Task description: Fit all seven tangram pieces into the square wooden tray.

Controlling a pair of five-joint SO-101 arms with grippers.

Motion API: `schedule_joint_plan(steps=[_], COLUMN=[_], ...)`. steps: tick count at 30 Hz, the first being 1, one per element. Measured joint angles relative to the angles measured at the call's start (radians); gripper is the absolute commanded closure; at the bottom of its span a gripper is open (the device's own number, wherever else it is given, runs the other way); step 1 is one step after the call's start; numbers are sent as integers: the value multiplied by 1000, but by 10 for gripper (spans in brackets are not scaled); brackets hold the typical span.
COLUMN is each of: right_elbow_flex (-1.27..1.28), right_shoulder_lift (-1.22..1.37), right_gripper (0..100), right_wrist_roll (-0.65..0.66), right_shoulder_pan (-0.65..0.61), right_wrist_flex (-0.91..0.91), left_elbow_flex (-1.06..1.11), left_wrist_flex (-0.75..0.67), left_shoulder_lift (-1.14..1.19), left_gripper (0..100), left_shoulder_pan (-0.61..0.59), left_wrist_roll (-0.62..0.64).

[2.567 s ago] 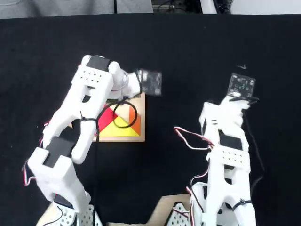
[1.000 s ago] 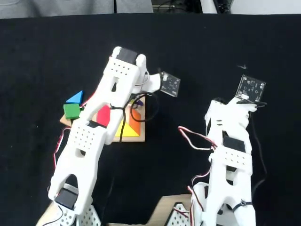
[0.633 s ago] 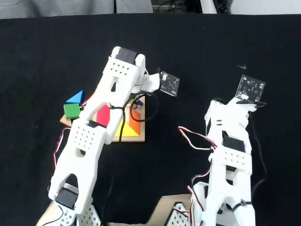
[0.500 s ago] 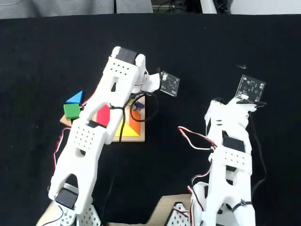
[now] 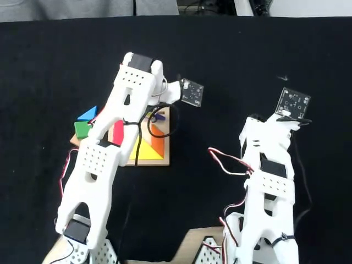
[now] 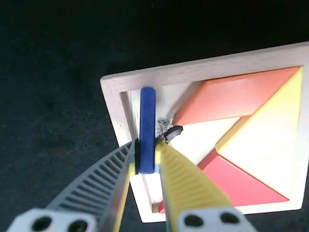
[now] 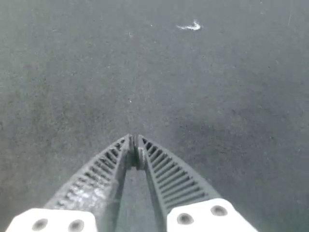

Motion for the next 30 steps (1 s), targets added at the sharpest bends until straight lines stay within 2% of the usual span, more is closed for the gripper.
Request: schedule_joint_plan(steps=[11,17,30], right_elbow_flex=[9,9,9], right_shoulder_lift=[0,0,0], right_gripper=[984,984,984], right_wrist_roll=[0,0,0], right_shoulder_pan=[-3,-3,-5], right_wrist_flex=[-6,-6,-6], left_elbow_flex=[0,0,-49], left_wrist_flex=[26,38,5], left_shoulder_lift=[0,0,0], left_gripper=[921,809,809], left_shoulder_pan=[28,28,-35], left_wrist_roll=[0,0,0])
